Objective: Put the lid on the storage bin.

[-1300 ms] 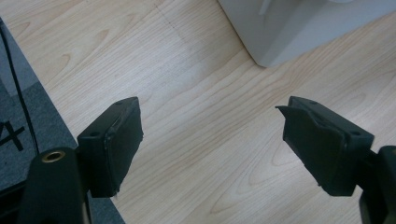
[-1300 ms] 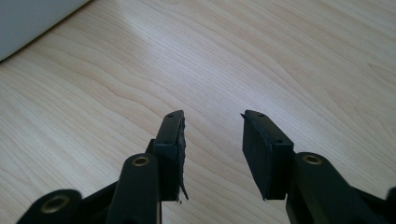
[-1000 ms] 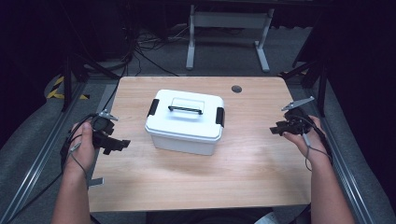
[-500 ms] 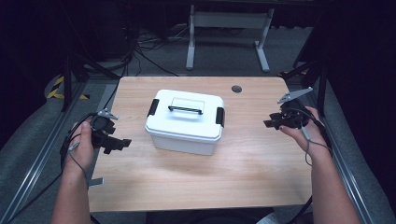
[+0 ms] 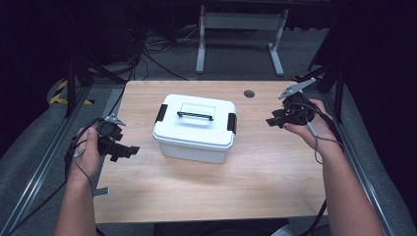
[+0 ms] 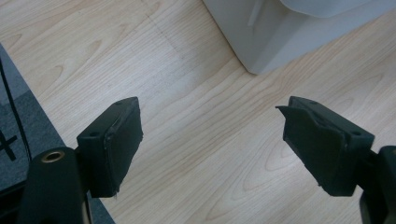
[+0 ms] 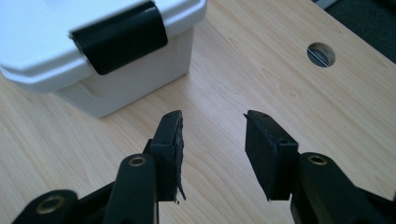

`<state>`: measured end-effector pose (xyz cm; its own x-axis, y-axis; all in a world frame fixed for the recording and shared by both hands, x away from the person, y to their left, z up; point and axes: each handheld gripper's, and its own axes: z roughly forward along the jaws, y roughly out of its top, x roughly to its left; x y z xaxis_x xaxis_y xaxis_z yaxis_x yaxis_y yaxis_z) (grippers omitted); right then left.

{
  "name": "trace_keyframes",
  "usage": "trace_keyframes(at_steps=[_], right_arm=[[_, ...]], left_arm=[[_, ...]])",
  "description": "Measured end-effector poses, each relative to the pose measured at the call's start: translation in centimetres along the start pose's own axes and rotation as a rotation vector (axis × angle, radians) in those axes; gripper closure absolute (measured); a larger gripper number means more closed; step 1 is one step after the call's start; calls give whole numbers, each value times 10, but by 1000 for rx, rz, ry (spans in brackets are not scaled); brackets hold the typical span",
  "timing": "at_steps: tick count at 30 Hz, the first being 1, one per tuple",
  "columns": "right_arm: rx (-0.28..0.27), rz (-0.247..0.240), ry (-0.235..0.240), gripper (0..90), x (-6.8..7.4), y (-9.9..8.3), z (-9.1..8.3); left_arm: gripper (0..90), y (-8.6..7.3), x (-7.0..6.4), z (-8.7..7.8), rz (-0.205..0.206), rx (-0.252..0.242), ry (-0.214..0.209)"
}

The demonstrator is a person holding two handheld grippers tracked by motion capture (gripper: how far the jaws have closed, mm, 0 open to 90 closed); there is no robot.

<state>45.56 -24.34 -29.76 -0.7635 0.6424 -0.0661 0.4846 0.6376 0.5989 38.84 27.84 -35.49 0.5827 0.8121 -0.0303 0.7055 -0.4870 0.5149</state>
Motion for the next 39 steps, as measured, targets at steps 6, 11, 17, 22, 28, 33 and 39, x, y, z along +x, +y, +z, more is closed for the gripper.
trace_keyframes(at_steps=[6, 11, 17, 22, 28, 33, 39], right_arm=[[10, -43, 13, 559, 12, 26, 3], [24, -78, 23, 549, 20, 45, 8], [46, -121, 53, 554, 30, 64, 17], [45, -151, 85, 552, 42, 79, 25], [71, -185, 140, 566, 54, 97, 37], [60, -222, 160, 561, 65, 109, 43], [5, -271, 210, 546, 84, 119, 55]], left_arm=[[204, -1, 1, 0, -1, 4, -1], [204, -2, 1, -1, 3, 5, 2], [204, -4, 1, -1, -1, 10, 0], [204, -5, -1, -1, -1, 12, -3], [204, -11, -4, 0, -5, 26, 8], [204, -14, -5, 0, -1, 32, 9], [204, -13, -4, 0, -8, 29, 5]])
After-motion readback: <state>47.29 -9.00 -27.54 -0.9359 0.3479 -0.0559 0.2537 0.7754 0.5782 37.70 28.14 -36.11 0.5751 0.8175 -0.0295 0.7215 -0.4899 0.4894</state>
